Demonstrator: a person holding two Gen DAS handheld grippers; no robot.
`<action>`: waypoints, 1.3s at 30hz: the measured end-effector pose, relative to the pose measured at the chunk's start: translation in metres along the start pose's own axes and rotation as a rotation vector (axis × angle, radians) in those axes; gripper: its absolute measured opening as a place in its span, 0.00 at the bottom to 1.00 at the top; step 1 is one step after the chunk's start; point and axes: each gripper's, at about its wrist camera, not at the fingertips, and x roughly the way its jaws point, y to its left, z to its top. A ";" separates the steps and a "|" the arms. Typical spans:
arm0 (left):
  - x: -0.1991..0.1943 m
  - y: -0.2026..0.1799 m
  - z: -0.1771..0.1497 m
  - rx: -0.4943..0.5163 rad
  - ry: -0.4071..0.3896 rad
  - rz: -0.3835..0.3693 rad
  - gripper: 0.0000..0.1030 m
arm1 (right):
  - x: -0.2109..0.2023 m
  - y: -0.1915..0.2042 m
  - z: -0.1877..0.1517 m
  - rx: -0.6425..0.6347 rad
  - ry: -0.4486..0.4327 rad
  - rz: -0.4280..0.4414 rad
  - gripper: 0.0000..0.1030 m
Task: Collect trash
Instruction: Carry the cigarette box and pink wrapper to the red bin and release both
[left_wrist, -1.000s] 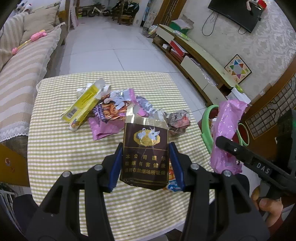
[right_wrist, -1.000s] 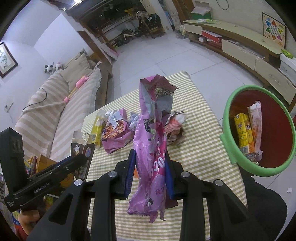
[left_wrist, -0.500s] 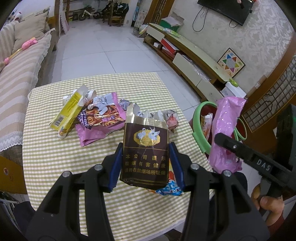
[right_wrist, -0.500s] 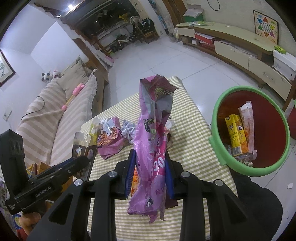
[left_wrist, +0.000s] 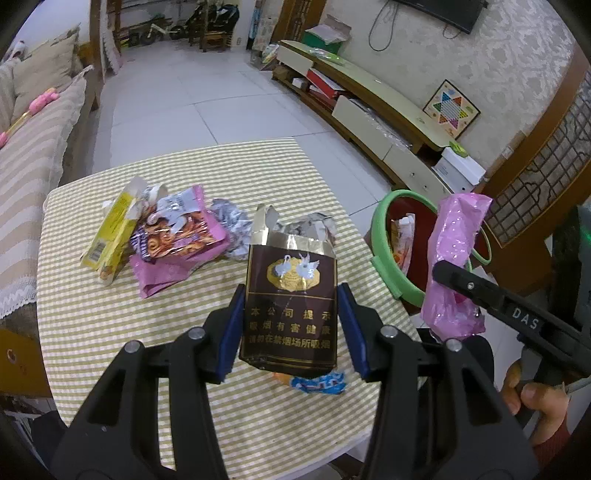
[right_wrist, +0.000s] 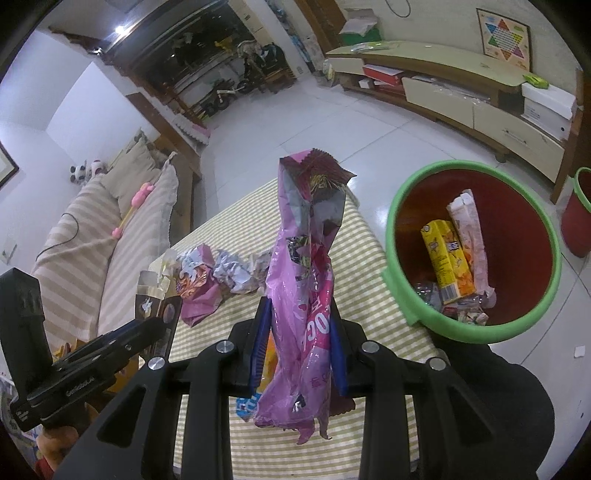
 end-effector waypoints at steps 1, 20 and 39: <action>0.001 -0.003 0.001 0.006 0.001 -0.002 0.45 | -0.001 -0.003 0.000 0.004 -0.001 -0.002 0.28; 0.035 -0.061 0.012 0.112 0.039 -0.038 0.45 | -0.026 -0.070 0.008 0.104 -0.049 -0.076 0.28; 0.072 -0.120 0.042 0.167 0.057 -0.143 0.45 | -0.033 -0.126 0.032 0.158 -0.102 -0.157 0.28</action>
